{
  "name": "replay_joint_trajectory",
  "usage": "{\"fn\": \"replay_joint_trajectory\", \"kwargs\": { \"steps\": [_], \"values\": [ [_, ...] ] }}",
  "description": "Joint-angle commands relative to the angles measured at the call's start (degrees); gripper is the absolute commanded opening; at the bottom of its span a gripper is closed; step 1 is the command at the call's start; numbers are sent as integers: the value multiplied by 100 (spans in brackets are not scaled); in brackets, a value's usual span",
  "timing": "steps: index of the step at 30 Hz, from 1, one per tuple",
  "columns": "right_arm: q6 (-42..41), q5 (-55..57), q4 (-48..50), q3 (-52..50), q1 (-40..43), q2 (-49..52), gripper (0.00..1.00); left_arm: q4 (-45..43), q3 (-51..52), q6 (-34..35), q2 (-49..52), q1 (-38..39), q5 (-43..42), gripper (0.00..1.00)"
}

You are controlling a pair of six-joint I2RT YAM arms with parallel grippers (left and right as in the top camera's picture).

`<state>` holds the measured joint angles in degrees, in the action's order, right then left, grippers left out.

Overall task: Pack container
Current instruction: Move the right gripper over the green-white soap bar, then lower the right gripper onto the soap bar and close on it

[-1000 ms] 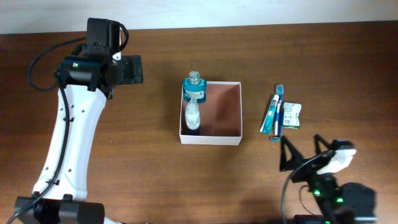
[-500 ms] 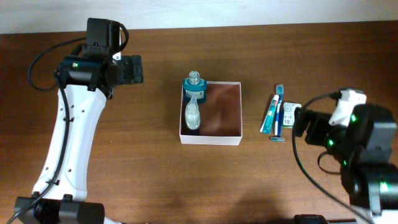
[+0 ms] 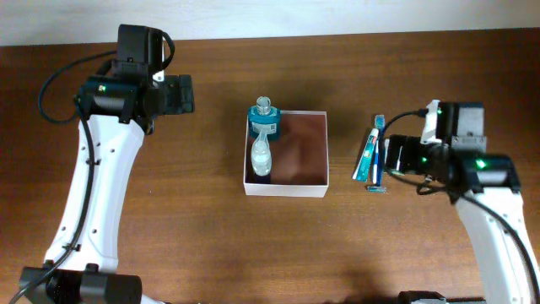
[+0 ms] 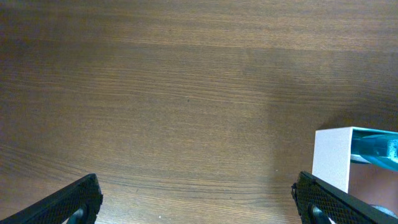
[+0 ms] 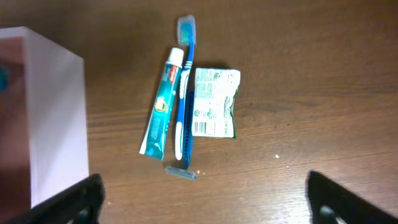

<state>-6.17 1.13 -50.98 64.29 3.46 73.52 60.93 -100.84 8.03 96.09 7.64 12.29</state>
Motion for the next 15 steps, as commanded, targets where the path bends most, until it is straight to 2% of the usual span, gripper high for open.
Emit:
{"fn": "replay_joint_trajectory", "kwargs": {
  "steps": [1, 5, 9, 13, 15],
  "values": [
    [42, 160, 144, 96, 33, 498, 86, 4, -48, 72, -87, -9, -9, 99],
    [39, 155, 369, 96, 33, 1069, 75, 4, -48, 72, -87, -9, -9, 99],
    [39, 153, 566, 96, 33, 1558, 74, 4, -48, 72, -87, -9, -9, 99],
    [39, 219, 857, 96, 33, 2011, 65, 4, -48, 72, -87, -9, -9, 99],
    [39, 264, 999, 96, 33, 2151, 65, 4, -48, 72, -87, -9, -9, 99]
  ]
}}
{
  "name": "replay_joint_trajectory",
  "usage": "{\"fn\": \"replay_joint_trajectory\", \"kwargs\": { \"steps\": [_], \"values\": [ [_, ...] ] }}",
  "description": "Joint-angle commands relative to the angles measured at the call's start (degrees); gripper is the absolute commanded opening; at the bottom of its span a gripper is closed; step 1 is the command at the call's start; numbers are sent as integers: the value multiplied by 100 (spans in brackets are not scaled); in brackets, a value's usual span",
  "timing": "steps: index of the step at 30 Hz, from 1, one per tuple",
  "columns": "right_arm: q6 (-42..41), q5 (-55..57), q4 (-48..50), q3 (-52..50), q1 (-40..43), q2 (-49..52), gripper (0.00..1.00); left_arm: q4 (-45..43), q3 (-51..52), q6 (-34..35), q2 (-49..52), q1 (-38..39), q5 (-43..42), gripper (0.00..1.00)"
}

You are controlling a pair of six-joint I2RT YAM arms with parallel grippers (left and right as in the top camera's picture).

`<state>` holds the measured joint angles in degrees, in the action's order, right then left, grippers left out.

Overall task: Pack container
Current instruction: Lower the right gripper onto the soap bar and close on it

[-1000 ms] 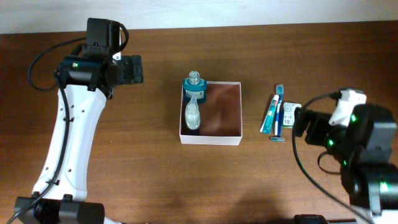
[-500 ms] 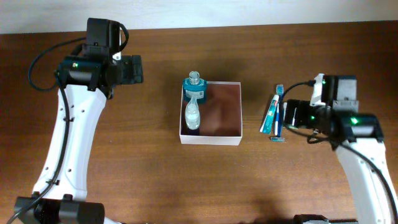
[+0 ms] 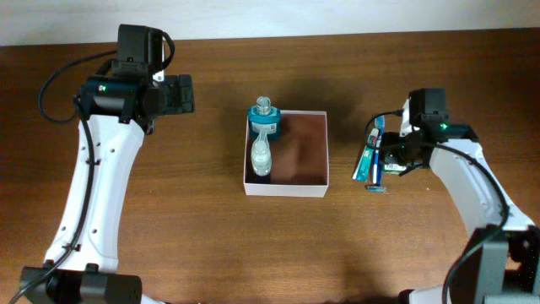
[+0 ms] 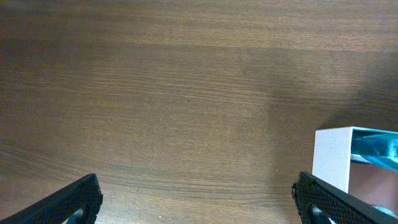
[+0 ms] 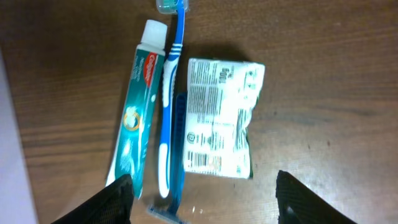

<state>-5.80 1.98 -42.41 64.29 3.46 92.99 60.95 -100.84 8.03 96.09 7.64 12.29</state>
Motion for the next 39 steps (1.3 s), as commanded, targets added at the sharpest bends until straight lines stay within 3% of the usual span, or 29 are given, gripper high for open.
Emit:
{"fn": "replay_joint_trajectory", "kwargs": {
  "steps": [1, 18, 39],
  "values": [
    [2, 197, 223, 96, 37, 269, 65, 2, -48, 72, -87, -9, -9, 99],
    [-2, 472, 1008, 87, 66, 1062, 66, 2, -48, 72, -87, -9, -9, 99],
    [42, 341, 1012, 81, 407, 1327, 66, 2, -48, 72, -87, -9, -9, 99]
  ]
}}
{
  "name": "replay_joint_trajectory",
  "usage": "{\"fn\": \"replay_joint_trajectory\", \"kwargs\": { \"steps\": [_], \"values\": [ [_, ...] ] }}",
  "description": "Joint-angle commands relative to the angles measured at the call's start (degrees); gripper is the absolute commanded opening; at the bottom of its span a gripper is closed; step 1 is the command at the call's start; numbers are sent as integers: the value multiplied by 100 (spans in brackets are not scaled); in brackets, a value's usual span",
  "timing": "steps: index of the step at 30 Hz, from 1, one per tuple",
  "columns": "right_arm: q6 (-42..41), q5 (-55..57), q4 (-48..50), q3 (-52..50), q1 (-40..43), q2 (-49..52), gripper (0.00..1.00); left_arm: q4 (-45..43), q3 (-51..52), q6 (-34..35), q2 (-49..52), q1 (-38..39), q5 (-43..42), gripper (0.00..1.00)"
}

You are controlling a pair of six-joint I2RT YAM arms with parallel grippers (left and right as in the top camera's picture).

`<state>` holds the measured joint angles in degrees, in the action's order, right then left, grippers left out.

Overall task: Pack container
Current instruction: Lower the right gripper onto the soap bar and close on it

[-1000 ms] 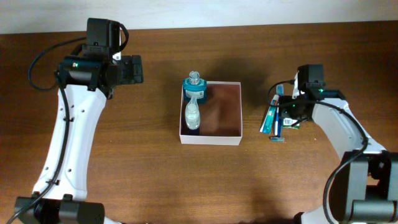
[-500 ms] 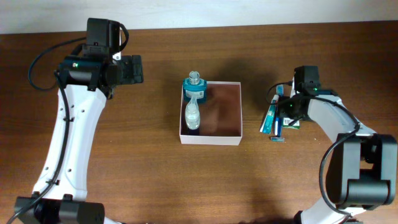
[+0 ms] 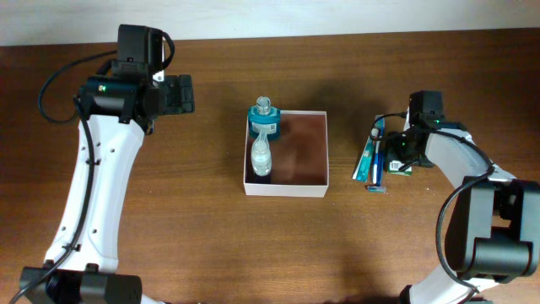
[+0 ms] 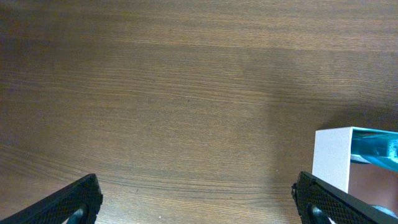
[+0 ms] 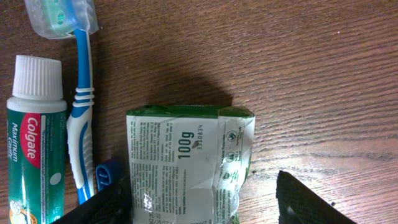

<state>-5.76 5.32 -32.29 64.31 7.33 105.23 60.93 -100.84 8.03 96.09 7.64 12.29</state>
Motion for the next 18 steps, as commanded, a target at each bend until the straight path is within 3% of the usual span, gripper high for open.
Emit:
{"fn": "replay_joint_trajectory", "kwargs": {
  "steps": [1, 5, 9, 18],
  "values": [
    [138, -35, -2, 72, 20, 103, 65, 4, -48, 72, -87, -9, -9, 99],
    [240, -35, -44, 61, 20, 103, 59, 4, -48, 72, -87, -9, -9, 99],
    [240, -33, -90, 61, 20, 103, 43, 4, -48, 72, -87, -9, -9, 99],
    [260, -33, -184, 61, 20, 103, 43, 4, -48, 72, -87, -9, -9, 99]
  ]
}}
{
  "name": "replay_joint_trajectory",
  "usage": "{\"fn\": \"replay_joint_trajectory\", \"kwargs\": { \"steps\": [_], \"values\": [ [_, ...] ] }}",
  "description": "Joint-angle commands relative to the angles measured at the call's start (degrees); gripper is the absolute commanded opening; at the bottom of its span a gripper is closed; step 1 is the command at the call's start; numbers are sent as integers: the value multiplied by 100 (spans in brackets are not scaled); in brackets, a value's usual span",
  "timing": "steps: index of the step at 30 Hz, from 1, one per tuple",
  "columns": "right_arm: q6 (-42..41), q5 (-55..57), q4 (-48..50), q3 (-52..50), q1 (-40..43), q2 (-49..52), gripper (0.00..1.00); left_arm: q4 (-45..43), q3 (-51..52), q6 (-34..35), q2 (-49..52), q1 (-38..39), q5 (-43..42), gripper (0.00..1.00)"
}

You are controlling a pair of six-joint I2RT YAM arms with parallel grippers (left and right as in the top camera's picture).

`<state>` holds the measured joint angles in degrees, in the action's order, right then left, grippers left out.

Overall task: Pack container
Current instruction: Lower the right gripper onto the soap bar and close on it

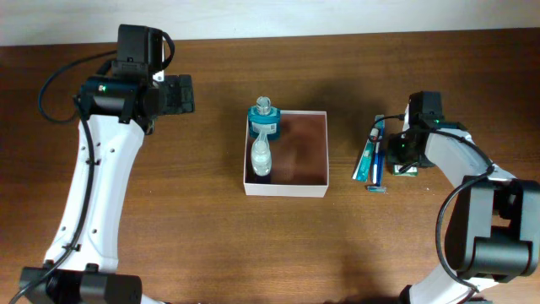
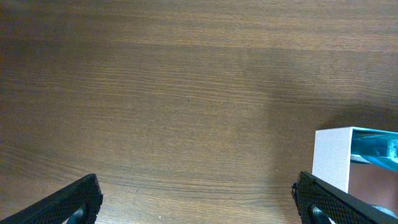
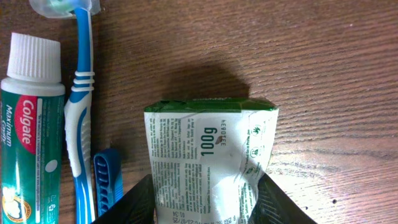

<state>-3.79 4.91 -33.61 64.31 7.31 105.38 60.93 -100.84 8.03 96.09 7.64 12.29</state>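
Observation:
A white open box (image 1: pixel 287 152) sits mid-table with a clear bottle (image 1: pixel 261 152) lying in its left side. Right of it lie a teal toothpaste tube (image 3: pixel 28 124), a blue toothbrush (image 3: pixel 79 106), a blue razor (image 3: pixel 109 183) and a green-and-white packet (image 3: pixel 208 162). My right gripper (image 3: pixel 205 205) is down on the packet with its fingers closed against both of its sides. My left gripper (image 2: pixel 199 205) hangs open over bare wood left of the box, whose white corner (image 2: pixel 333 155) shows at the right.
The wooden table (image 1: pixel 169 219) carries nothing else. The toothpaste, toothbrush and razor lie close together just left of the packet. My left arm (image 1: pixel 101 169) stretches along the table's left side.
My right gripper's fingers, which stood wide apart either side of the packet, have closed in onto its two edges. The left arm has not moved.
My right gripper was open and high, with the box edge and all the toiletries in its view. Then it was lower over the packet, then lower still with the fingers straddling it. Now the fingers grip the packet. The left arm stayed put.

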Motion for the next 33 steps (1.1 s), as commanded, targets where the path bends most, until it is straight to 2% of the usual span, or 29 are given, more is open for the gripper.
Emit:
{"fn": "replay_joint_trajectory", "kwargs": {
  "steps": [1, 2, 3, 8, 13, 19, 21, 24, 27, 33],
  "values": [
    [63, 11, -63, 61, 22, 87, 48, 4, -48, 72, -87, -9, -9, 99],
    [63, 11, -63, 61, 22, 87, 64, 4, -48, 72, -87, -9, -9, 99],
    [63, 11, -61, 61, 22, 87, 70, 4, -48, 72, -87, -9, -9, 99],
    [227, 31, -46, 61, 22, 87, 73, 4, -48, 72, -87, -9, -9, 99],
    [361, 31, -42, 61, 22, 87, 63, 4, -48, 72, -87, -9, -9, 99],
    [415, 31, -39, 46, 22, 87, 61, 4, -48, 72, -87, -9, -9, 99],
    [516, 35, -39, 42, 22, 87, 53, 4, -48, 72, -87, -9, -9, 99],
    [533, 33, -39, 37, 28, 87, 49, 4, -48, 72, -87, -9, -9, 99],
    [531, 31, -42, 35, 26, 87, 38, 4, -48, 72, -87, -9, -9, 100],
    [529, 28, -46, 35, 26, 87, 37, 4, -48, 72, -87, -9, -9, 100]
  ]
}}
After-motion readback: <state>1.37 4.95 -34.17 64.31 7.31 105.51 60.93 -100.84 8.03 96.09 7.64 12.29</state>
